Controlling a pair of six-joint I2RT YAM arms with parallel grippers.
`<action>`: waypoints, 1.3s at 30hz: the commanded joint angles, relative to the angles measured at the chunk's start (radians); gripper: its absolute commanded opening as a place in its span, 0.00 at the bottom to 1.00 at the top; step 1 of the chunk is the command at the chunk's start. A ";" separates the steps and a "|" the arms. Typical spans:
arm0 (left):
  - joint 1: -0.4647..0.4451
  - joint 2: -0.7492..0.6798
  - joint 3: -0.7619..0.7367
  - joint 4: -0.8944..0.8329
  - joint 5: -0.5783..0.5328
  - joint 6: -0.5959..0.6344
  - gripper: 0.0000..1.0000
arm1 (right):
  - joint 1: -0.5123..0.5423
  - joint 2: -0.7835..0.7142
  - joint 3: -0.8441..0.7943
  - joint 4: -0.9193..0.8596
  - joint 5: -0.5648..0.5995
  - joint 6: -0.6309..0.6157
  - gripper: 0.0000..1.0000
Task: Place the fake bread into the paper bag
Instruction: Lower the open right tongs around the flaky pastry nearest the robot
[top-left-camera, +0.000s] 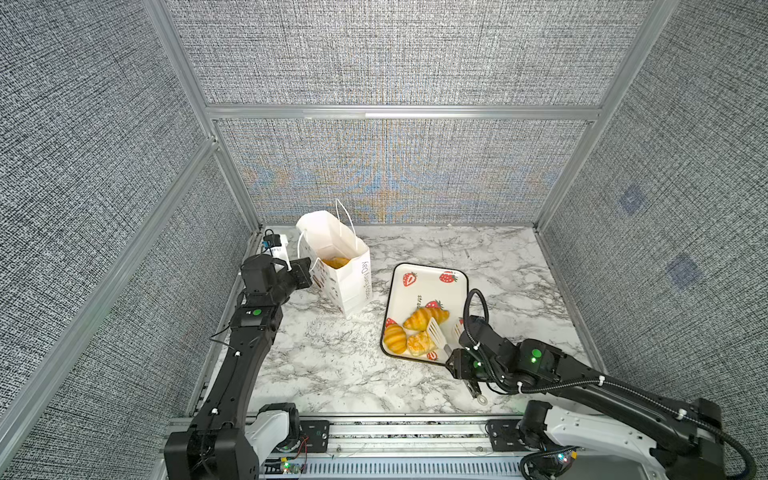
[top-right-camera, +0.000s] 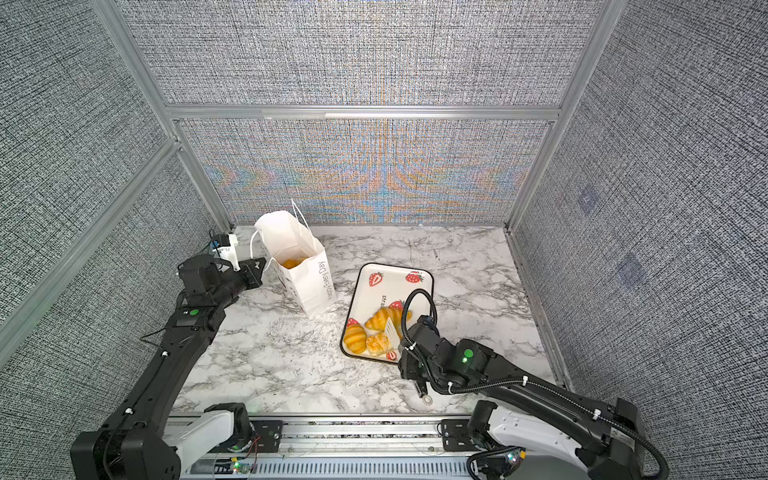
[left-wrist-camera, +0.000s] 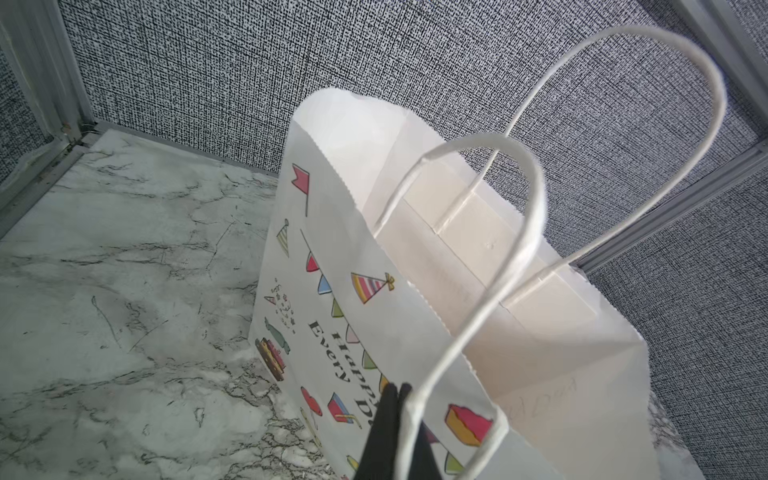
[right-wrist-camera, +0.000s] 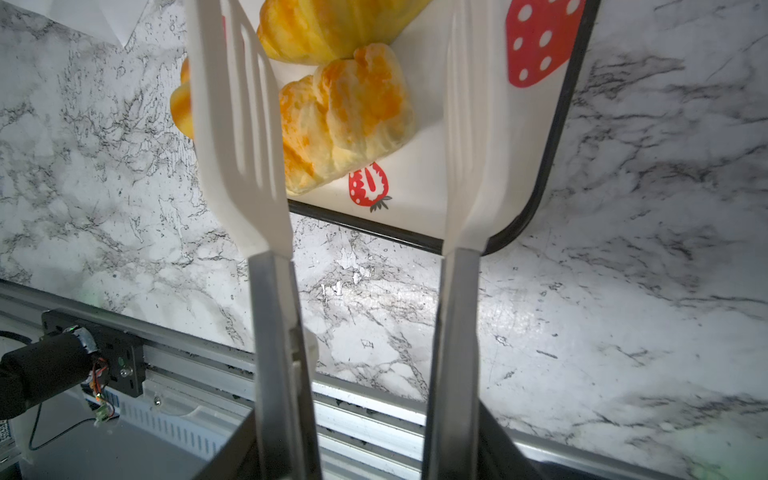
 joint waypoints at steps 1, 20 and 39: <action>0.002 0.001 0.006 0.006 0.001 0.007 0.00 | 0.002 0.003 -0.009 0.029 -0.003 0.016 0.55; 0.001 0.004 0.004 0.004 0.000 0.009 0.00 | 0.001 0.009 -0.056 0.077 -0.010 0.010 0.46; 0.001 0.012 0.005 0.007 0.005 0.007 0.00 | -0.010 0.035 -0.081 0.103 0.000 0.003 0.47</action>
